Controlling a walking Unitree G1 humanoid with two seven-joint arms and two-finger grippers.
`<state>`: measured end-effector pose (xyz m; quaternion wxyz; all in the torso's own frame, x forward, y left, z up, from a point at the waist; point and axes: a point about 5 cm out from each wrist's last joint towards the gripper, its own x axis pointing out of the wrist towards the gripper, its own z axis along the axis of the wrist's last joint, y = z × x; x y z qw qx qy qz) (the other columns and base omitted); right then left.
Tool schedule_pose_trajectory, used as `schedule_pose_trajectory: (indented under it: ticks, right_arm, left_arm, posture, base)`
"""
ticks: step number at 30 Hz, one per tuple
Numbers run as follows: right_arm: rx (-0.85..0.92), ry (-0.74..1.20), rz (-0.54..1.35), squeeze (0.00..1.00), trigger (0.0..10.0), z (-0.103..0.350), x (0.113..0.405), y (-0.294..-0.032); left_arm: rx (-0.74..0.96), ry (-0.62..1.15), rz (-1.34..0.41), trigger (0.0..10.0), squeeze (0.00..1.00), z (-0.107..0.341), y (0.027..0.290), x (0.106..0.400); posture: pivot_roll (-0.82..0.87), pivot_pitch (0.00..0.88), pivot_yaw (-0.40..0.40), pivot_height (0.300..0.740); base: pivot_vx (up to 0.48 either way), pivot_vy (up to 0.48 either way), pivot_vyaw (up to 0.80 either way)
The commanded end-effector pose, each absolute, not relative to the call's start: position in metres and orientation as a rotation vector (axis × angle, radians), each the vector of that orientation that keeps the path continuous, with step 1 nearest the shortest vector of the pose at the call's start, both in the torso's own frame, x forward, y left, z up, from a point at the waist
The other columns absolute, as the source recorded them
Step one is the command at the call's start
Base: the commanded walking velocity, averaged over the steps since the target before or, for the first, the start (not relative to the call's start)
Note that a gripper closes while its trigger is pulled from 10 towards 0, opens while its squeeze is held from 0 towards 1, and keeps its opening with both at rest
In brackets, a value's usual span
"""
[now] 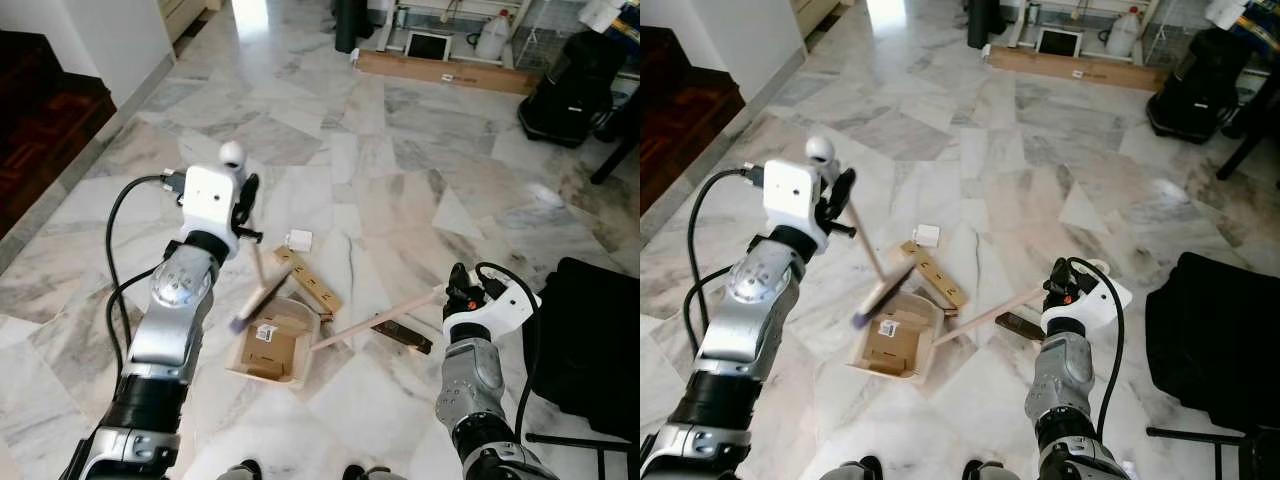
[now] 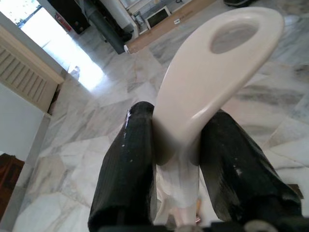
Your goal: Sweep floor
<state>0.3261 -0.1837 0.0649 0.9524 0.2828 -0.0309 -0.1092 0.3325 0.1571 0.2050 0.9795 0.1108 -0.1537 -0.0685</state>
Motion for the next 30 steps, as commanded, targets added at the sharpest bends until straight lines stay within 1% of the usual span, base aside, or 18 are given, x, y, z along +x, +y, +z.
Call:
schedule_pose_trajectory:
  ticks: [1, 9, 11, 13, 19, 25, 27, 30]
  right_arm:
    - [0.579, -0.115, -0.224, 0.0, 10.0, 0.076, 0.33, -0.192]
    - [0.58, -0.121, -0.2, 0.0, 10.0, 0.081, 0.334, -0.193]
    - [0.581, -0.128, -0.199, 0.0, 10.0, 0.085, 0.336, -0.195]
    - [0.585, -0.136, -0.198, 0.0, 10.0, 0.087, 0.337, -0.196]
    - [0.589, -0.171, -0.182, 0.0, 10.0, 0.095, 0.341, -0.194]
    - [0.592, -0.184, -0.177, 0.0, 10.0, 0.1, 0.343, -0.192]
    - [0.584, -0.2, -0.18, 0.0, 10.0, 0.103, 0.343, -0.192]
    - [0.57, -0.208, -0.169, 0.0, 10.0, 0.107, 0.344, -0.191]
  left_arm:
    - [0.263, -0.389, -0.092, 10.0, 0.0, 0.216, 0.164, 0.326]
    - [0.276, -0.406, -0.086, 10.0, 0.0, 0.212, 0.165, 0.32]
    - [0.293, -0.408, -0.057, 10.0, 0.0, 0.21, 0.169, 0.319]
    - [0.315, -0.395, -0.051, 10.0, 0.0, 0.206, 0.171, 0.317]
    - [0.309, -0.364, -0.025, 10.0, 0.0, 0.188, 0.172, 0.31]
    - [0.312, -0.352, 0.012, 10.0, 0.0, 0.182, 0.175, 0.31]
    - [0.318, -0.35, 0.038, 10.0, 0.0, 0.181, 0.179, 0.31]
    - [0.316, -0.338, 0.08, 10.0, 0.0, 0.177, 0.186, 0.309]
  posture:
    - [0.1, 0.125, -0.048, 0.74]
    - [0.11, 0.112, -0.069, 0.74]
    - [0.11, 0.104, -0.073, 0.74]
    - [0.11, 0.099, -0.074, 0.74]
    - [0.11, 0.083, -0.081, 0.74]
    - [0.11, 0.083, -0.086, 0.74]
    - [0.12, 0.095, -0.092, 0.74]
    - [0.11, 0.101, -0.097, 0.74]
  base:
    - [0.0, 0.0, 0.0]
    - [0.0, 0.0, 0.0]
    - [0.0, 0.0, 0.0]
    - [0.0, 0.0, 0.0]
    - [0.0, 0.0, 0.0]
    - [0.0, 0.0, 0.0]
    - [0.0, 0.0, 0.0]
    - [0.0, 0.0, 0.79]
